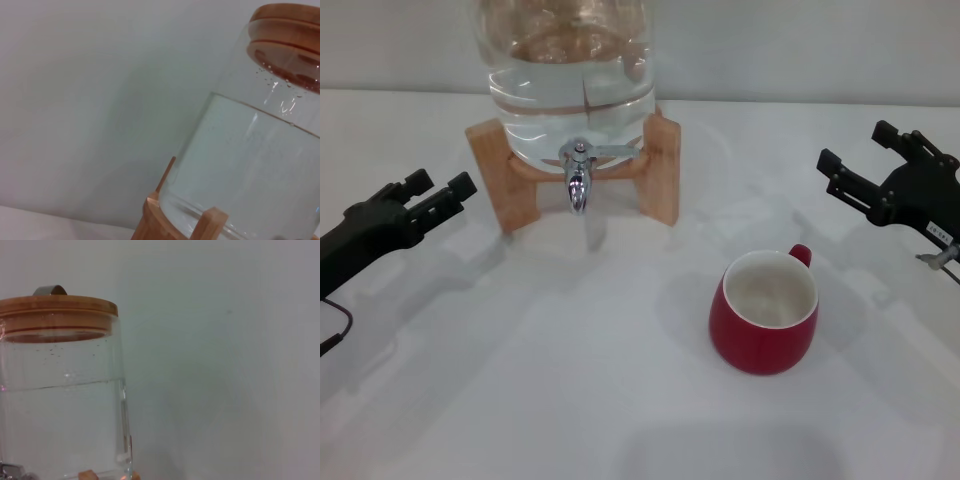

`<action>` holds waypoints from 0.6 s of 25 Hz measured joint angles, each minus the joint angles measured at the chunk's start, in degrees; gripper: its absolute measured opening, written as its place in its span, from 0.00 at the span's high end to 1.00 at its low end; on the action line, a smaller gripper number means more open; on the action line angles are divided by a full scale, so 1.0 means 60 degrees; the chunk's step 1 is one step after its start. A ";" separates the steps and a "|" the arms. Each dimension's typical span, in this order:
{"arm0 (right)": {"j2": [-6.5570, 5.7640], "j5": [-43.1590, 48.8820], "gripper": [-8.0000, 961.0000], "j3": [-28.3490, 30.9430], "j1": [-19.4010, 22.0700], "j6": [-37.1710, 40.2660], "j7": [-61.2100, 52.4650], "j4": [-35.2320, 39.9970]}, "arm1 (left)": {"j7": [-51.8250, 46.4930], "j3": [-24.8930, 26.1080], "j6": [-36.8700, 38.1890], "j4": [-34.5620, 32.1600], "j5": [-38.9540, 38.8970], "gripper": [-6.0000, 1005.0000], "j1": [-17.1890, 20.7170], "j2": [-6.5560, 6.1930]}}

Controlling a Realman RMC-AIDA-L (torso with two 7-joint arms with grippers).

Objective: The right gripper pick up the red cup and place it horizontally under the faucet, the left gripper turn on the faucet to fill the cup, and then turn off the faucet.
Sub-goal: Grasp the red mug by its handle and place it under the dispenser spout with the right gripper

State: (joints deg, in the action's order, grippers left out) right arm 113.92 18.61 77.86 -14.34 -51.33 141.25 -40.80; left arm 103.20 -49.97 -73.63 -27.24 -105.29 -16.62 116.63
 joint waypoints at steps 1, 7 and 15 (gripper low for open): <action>-0.0001 0.0002 0.14 0.0000 0.0001 -0.0008 0.0001 0.0004 | -0.0001 -0.0002 -0.0002 -0.0001 0.0000 0.11 0.0001 0.0000; -0.0085 0.0382 0.14 0.0037 0.0069 -0.0361 0.0262 0.0135 | -0.0004 -0.0017 -0.0017 -0.0003 0.0001 0.11 0.0004 0.0000; -0.0311 0.1409 0.15 0.0586 0.0469 -0.0814 0.0517 0.0246 | -0.0020 -0.0020 -0.0020 0.0010 0.0113 0.11 0.0019 -0.0001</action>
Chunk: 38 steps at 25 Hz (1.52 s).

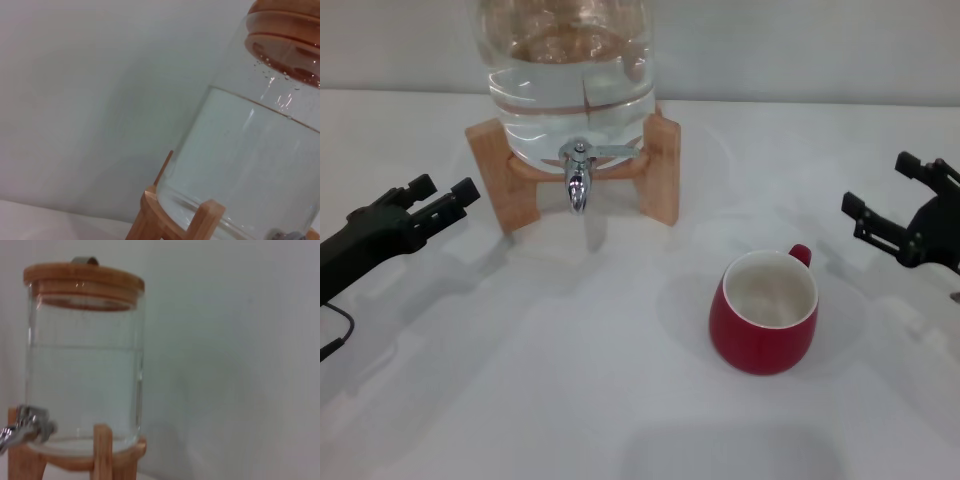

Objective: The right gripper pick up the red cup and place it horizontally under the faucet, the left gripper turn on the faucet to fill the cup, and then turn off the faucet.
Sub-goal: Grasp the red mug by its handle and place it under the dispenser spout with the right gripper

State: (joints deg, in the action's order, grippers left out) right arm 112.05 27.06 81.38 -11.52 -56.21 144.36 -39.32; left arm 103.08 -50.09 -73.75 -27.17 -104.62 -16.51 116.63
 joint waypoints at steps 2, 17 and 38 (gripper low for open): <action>-0.0062 0.0294 0.15 0.0055 0.0000 -0.0005 0.0006 0.0049 | -0.0019 -0.0002 0.0002 -0.0004 0.0008 0.11 -0.0006 0.0000; -0.0046 0.1467 0.16 0.0562 -0.0092 0.0079 0.0336 0.0810 | -0.0087 -0.0015 -0.0080 -0.0013 0.0167 0.11 -0.0018 0.0056; 0.0399 0.1554 0.18 0.0417 -0.0143 0.0016 0.1117 0.1252 | -0.0087 -0.0015 -0.0181 -0.0012 0.0284 0.11 -0.0004 0.0089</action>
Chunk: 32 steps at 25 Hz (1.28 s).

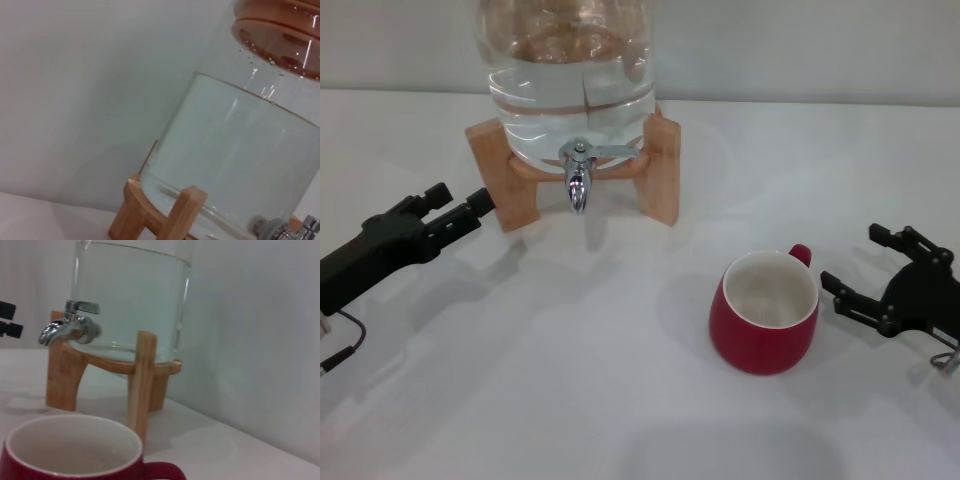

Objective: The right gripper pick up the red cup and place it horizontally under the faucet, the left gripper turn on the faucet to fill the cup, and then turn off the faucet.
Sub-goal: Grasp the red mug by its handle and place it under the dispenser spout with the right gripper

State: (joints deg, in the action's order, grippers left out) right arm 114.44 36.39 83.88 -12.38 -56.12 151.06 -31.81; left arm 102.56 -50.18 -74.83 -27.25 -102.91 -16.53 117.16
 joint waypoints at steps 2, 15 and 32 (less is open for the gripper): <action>0.0003 0.0052 0.18 -0.0091 -0.0088 -0.0003 -0.0020 0.0005 | -0.0006 0.0013 -0.0036 0.0001 0.0052 0.11 0.0001 0.0001; 0.0045 0.0089 0.19 -0.0255 -0.0409 0.0029 -0.0081 0.0116 | -0.0026 0.0012 -0.0060 0.0001 0.0103 0.11 0.0108 0.0046; 0.0042 0.0014 0.21 -0.0152 -0.0543 0.0199 -0.0087 0.0291 | -0.0029 0.0006 -0.0171 0.0051 0.0102 0.11 0.0150 0.0058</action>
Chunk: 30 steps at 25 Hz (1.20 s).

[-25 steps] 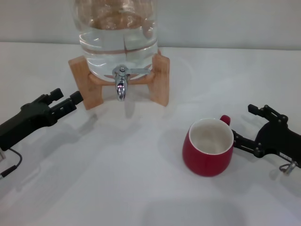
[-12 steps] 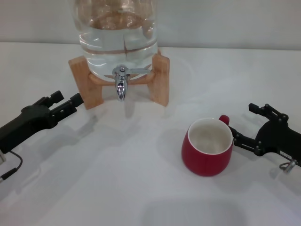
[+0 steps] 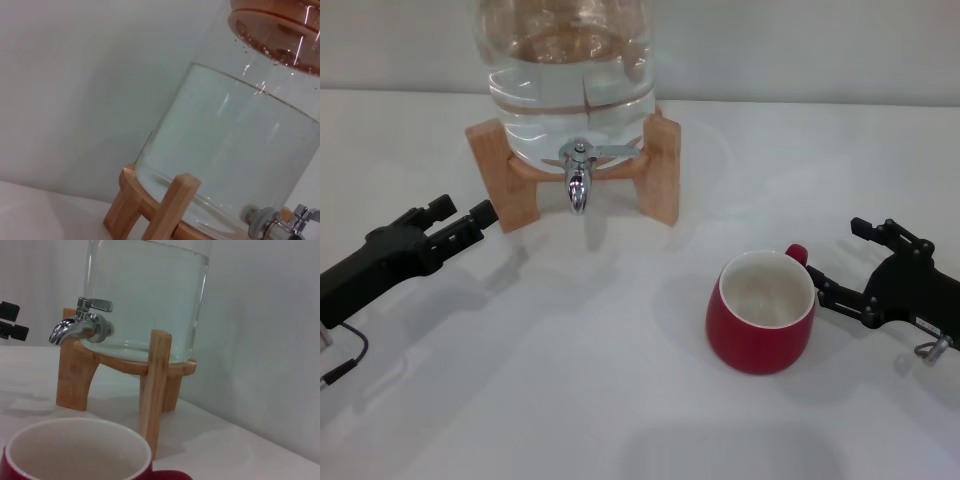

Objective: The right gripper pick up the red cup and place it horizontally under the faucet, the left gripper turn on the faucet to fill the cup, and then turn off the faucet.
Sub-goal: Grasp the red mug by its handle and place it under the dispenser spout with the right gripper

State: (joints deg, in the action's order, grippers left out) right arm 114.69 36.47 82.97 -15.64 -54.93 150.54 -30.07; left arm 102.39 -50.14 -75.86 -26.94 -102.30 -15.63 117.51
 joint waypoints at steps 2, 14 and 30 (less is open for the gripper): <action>0.0003 -0.0001 0.21 0.0001 -0.0008 0.0000 0.0016 0.0010 | 0.0000 0.0014 -0.0001 0.0006 0.0000 0.11 0.0001 0.0000; 0.0044 -0.0039 0.22 0.0138 -0.0201 0.0086 -0.0016 0.0062 | 0.0000 0.0042 0.0001 -0.0047 0.0000 0.11 0.0085 -0.0001; 0.0073 -0.0170 0.23 0.0131 -0.0494 0.0161 0.0043 0.0634 | 0.0000 0.0052 0.0000 -0.0052 0.0000 0.11 0.0080 0.0000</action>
State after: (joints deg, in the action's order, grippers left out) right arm 115.13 35.45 83.75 -18.60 -53.96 150.80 -26.26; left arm 102.39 -49.83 -75.86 -27.25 -102.30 -15.15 117.51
